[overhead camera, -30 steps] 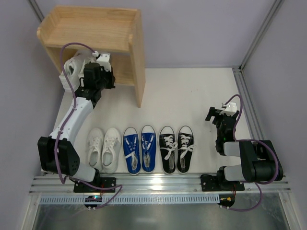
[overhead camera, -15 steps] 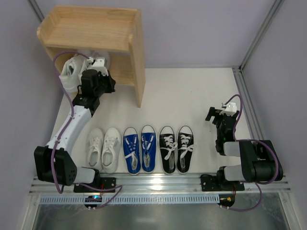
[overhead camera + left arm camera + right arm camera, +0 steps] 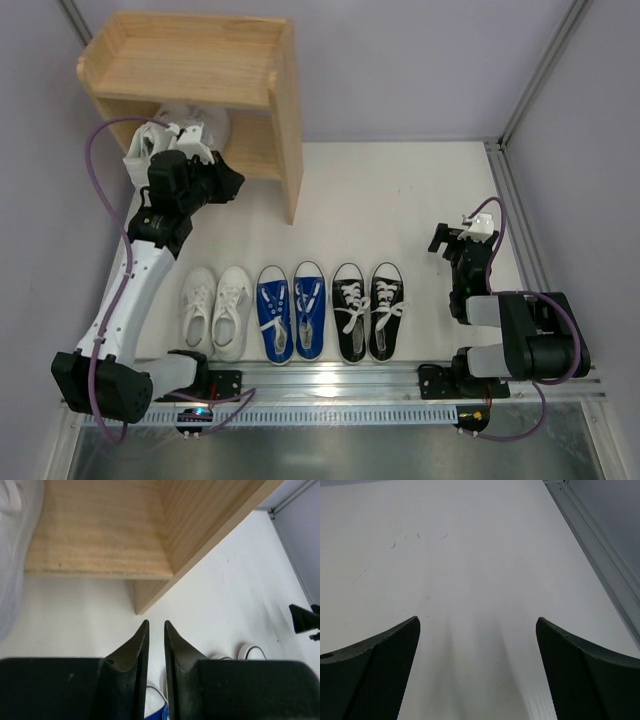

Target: Place and organize the shoes onto the shoe shelf

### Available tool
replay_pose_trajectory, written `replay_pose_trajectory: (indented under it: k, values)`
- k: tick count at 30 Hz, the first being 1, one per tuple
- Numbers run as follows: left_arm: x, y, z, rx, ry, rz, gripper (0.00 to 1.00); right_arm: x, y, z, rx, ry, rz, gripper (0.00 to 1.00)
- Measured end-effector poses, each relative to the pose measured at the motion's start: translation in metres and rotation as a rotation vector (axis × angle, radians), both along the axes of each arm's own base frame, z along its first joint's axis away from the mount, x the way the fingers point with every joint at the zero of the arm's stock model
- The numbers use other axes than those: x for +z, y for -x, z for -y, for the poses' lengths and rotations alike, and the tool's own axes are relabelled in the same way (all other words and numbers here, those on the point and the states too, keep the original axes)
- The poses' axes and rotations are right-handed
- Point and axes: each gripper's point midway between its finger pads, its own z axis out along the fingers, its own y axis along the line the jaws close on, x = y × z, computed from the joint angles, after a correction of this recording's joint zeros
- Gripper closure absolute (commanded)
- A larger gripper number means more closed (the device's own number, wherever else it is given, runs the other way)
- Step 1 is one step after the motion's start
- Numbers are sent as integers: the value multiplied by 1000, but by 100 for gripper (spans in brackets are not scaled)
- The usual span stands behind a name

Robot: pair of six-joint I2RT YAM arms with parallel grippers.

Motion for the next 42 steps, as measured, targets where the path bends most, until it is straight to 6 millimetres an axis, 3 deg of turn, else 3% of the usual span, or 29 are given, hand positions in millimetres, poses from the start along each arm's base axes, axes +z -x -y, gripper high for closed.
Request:
replay_pose_trajectory:
  k: [4, 7, 8, 9, 10, 15, 20, 26, 29, 34, 37, 39, 42]
  values:
    - [-36, 13, 4, 8, 57, -114, 73, 0, 0, 0, 0, 0, 0, 2]
    - [-45, 23, 5, 17, 100, -146, 61, 0, 0, 0, 0, 0, 0, 3]
    - [-46, 28, 5, 20, 114, -148, 41, 0, 0, 0, 0, 0, 0, 3]
    - [-44, 35, 4, 23, 126, -138, 13, 0, 0, 0, 0, 0, 0, 3]
    - [-43, 40, 3, 26, 136, -129, 1, 0, 0, 0, 0, 0, 0, 3]
    - [-22, 68, -4, 68, 203, -65, 0, 0, 0, 0, 0, 0, 0, 3]
    - [-13, 78, -4, 81, 255, -57, 0, 0, 0, 0, 0, 0, 0, 3]
    - [-45, 84, 1, 142, 353, -136, 0, 0, 0, 0, 0, 0, 0, 2]
    - [-73, 91, 16, 133, 412, -166, 0, 0, 0, 0, 0, 0, 0, 3]
    - [-98, 85, 37, 88, 445, -243, 0, 0, 0, 0, 0, 0, 0, 2]
    - [-89, 76, 50, 43, 431, -289, 1, 0, 0, 0, 0, 0, 0, 3]
    - [-71, 71, 60, -8, 449, -283, 0, 0, 0, 0, 0, 0, 0, 3]
    - [-48, 78, 69, -88, 488, -247, 0, 0, 0, 0, 0, 0, 0, 2]
